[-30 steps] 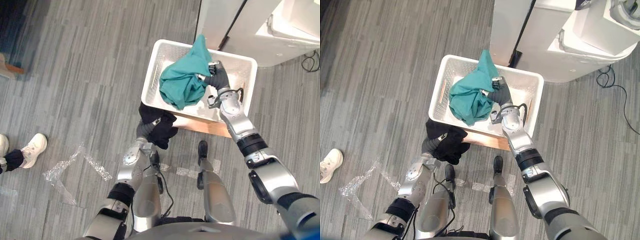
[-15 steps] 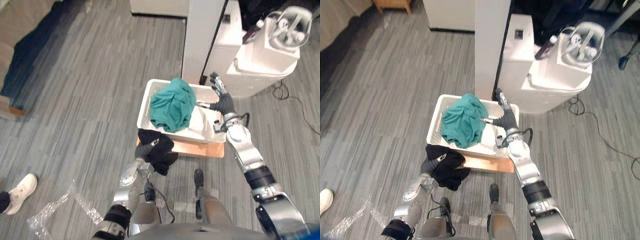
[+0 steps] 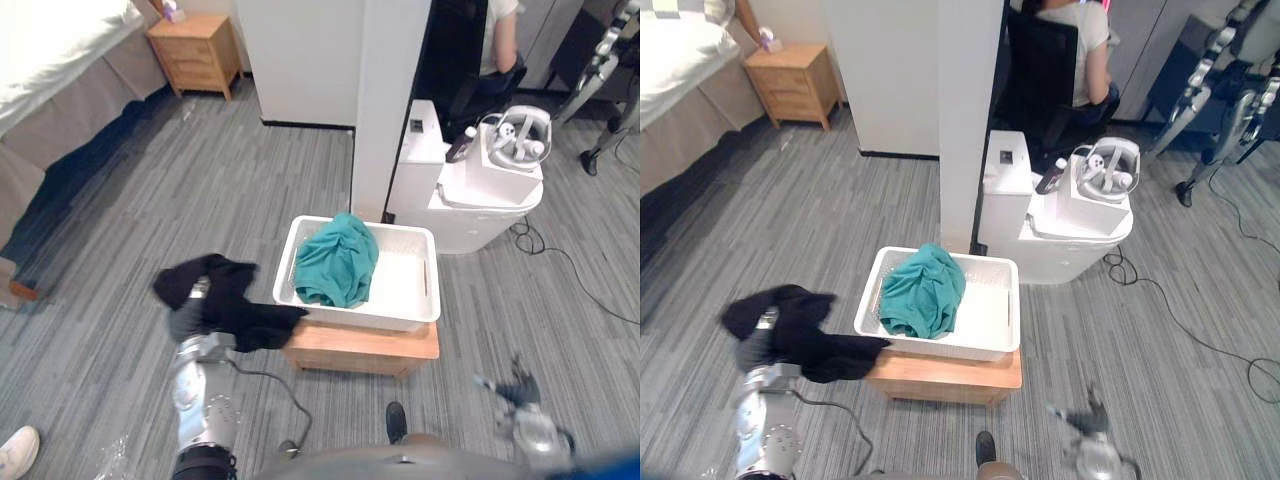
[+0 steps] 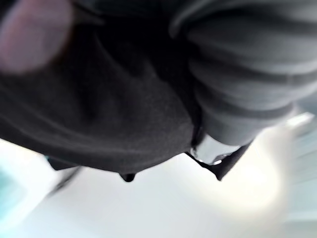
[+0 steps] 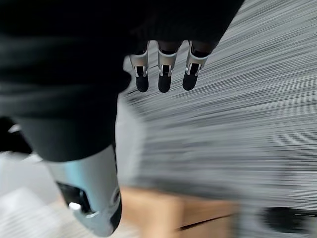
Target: Tidy the bed and pick cloth on bed and put in laundry
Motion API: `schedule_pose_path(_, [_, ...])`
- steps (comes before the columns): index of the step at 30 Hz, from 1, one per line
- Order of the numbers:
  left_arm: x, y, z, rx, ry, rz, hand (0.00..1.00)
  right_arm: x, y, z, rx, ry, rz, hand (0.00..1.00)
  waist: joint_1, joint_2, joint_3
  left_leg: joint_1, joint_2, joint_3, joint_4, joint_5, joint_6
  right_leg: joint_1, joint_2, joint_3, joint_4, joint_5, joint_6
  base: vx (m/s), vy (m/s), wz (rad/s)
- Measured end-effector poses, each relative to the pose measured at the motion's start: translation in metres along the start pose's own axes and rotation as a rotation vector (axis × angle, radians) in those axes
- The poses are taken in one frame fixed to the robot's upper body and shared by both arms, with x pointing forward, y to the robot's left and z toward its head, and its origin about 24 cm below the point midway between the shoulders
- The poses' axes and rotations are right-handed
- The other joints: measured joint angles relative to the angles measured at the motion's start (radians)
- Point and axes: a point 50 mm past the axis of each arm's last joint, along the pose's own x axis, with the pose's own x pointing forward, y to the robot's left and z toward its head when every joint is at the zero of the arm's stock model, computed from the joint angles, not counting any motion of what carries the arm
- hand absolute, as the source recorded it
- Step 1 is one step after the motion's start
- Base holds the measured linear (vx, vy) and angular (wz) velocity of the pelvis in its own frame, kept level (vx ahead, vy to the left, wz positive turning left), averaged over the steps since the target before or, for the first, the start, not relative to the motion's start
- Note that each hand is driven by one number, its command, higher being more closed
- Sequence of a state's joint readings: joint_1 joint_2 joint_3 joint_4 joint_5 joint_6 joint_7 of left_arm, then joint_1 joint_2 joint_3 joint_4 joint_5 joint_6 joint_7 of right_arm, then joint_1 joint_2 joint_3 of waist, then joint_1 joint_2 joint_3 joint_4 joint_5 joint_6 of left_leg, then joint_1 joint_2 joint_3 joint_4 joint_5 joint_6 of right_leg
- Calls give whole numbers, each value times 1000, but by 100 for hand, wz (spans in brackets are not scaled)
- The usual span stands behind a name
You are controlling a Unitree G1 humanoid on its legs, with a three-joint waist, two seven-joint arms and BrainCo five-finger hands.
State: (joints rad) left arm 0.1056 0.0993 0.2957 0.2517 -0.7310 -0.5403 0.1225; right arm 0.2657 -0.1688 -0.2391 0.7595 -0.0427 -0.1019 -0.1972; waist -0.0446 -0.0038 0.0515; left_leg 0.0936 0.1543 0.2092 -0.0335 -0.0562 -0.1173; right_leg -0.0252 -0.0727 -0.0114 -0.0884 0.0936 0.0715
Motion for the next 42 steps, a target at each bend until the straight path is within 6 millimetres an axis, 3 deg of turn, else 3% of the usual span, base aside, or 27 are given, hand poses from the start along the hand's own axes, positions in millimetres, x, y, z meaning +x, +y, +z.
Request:
schedule_pose_path(4, [9,10,19,27,-96,62,100,-10,-6,-33,-8,115,41,0,-10,2,-28,14,-1,2,-1,0,0,13,-1,1,0,0,0,0,0,0])
schedule_pose_path(7, [7,4,18,82,-111,13,100,-13,-1,-41,-3,144,90,0,-16,-1,-31,31,0,6,-1,-5,0,30,0,6,1,-2,-1,-12,1,0])
schedule_pose_path(12, [-1,-23,5,192,-84,-198,100,-22,15,-55,36,165,168,0,-21,3,-33,53,3,49,-1,-18,-6,32,5,33,1,-5,2,-37,2,-18])
schedule_pose_path(18, [-13,-57,-11,402,-77,-464,100,-36,17,-71,55,174,204,0,-36,21,-41,96,8,113,-1,-43,-9,35,21,94,2,-5,3,14,21,-34])
schedule_pose_path(23, [-11,-81,-15,505,-93,-634,100,-43,20,-79,93,192,215,0,-51,24,-44,109,16,140,0,-49,-12,33,32,114,2,-7,7,45,7,-16])
schedule_pose_path(27, [-12,-86,-15,529,-82,-685,100,-44,20,-80,101,192,218,0,-59,27,-42,116,19,148,0,-53,-14,33,39,119,4,-6,2,71,17,-7])
schedule_pose_path(31, [9,-87,-22,605,-40,-730,100,-44,20,-79,125,180,219,0,-70,35,-37,161,24,214,2,-67,-19,33,57,172,33,-20,-2,42,20,-36])
schedule_pose_path(36, [36,-129,-22,682,-65,-742,100,-47,24,-81,104,186,244,0,-126,33,-29,164,35,278,33,-95,-23,-6,69,229,86,-33,-4,-41,-9,-33])
schedule_pose_path(39, [42,-160,-17,725,-125,-785,100,-46,25,-77,94,168,251,0,-134,31,-7,122,31,309,60,-121,-23,-60,70,275,100,-39,9,-74,-38,-38])
schedule_pose_path(42, [48,-187,-7,720,-184,-798,100,-42,24,-71,100,145,251,0,-143,51,47,94,29,327,70,-116,-24,-94,71,295,100,-26,19,4,-17,-19])
